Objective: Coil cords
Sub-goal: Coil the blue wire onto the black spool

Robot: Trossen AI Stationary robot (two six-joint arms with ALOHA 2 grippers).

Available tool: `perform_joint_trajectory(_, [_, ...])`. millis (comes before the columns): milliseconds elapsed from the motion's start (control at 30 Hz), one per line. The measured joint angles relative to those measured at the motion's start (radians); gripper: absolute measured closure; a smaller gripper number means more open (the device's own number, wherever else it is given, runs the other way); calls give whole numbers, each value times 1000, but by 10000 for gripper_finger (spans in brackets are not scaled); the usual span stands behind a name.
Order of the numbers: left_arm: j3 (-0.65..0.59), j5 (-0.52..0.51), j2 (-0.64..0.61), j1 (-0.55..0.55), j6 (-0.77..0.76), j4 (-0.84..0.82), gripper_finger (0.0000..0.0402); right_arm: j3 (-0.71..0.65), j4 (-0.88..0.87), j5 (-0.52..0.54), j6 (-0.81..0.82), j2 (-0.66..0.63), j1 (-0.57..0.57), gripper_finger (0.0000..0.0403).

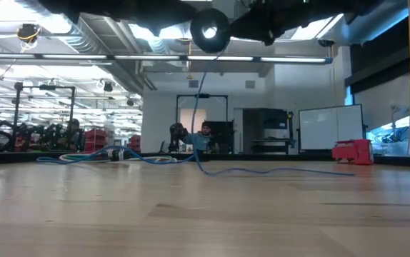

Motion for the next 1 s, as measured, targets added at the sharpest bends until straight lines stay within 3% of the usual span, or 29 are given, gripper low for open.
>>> perform_joint_trajectory(233, [7, -45, -54, 1, -45, -182, 280, 0, -44, 104, -104, -100, 6, 397])
perform_joint_trajectory(367, [5, -68, -51, 3, -74, -286, 255, 0, -39, 165, -221, -140, 5, 395])
perform_joint_trajectory(533, [-23, -65, -18, 2, -147, -230, 254, 0, 33, 175, -264, -144, 5, 398])
perform_joint_trajectory(700, [-31, -65, 53, 18, -57, -43, 260, -7, 106, 181, -205, -140, 5, 400])
perform_joint_trajectory(833, [-30, -65, 84, 44, 7, 59, 260, -69, 287, 203, -183, -118, -15, 400])
perform_joint_trajectory(1000, [-30, -66, 85, 73, 28, 9, 260, -176, 537, 204, -92, -79, -91, 400])
